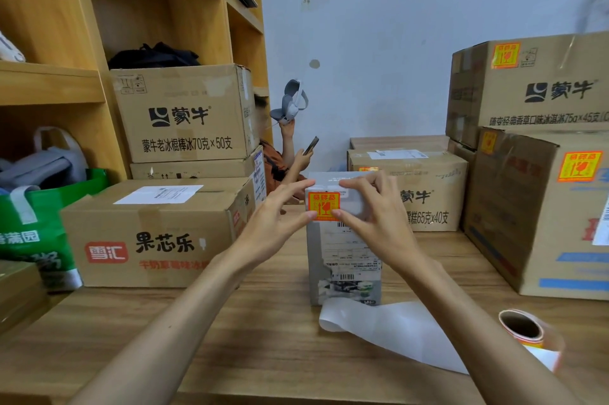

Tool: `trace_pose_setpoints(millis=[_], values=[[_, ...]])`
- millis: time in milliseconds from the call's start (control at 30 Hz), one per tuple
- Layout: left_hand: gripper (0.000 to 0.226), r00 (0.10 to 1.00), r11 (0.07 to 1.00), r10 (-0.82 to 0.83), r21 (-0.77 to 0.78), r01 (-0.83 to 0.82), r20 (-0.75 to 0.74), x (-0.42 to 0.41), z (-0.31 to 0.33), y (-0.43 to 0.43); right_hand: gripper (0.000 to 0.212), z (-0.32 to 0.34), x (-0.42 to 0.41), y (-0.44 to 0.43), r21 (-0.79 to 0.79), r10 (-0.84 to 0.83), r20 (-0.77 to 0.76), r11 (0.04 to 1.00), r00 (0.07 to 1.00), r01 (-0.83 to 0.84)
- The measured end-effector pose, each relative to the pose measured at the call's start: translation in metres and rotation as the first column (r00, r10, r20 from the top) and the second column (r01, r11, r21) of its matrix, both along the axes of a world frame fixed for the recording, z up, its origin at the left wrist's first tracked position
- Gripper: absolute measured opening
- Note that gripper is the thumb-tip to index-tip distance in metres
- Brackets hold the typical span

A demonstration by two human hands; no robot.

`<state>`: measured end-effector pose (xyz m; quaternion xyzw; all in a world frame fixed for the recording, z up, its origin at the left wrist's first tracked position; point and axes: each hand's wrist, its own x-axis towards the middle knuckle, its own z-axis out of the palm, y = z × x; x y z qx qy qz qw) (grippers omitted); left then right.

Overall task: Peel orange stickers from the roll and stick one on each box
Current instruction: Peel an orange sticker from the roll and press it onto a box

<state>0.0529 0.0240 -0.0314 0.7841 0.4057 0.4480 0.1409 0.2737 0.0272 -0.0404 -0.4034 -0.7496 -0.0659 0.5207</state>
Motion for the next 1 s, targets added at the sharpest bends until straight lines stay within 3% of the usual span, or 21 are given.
trace_pose_setpoints(millis=[600,733,867,1000], values=[[0.06,0.999,0.996,0.05,0.075,-0.049,-0.006,0.006,-0.009,0.001,0.058,-0.004,0.002,0.002,0.055,-0.083,0.126,0.996,0.989,0.076],[0.052,0.998,0.996,0.058,0.066,-0.059,0.01,0.007,-0.008,0.0,0.051,0.0,0.004,0.0,0.009,-0.03,0.097,1.0,0.995,0.029],[0.038,0.996,0.992,0.076,0.095,-0.081,0.051,0.011,-0.004,-0.001,0.035,0.01,0.005,0.003,-0.086,0.059,-0.031,0.994,0.998,-0.062],[0.034,0.991,0.982,0.12,0.142,-0.126,0.052,0.014,0.0,-0.001,0.027,0.014,0.005,0.005,-0.095,0.05,-0.023,0.994,0.998,-0.052]])
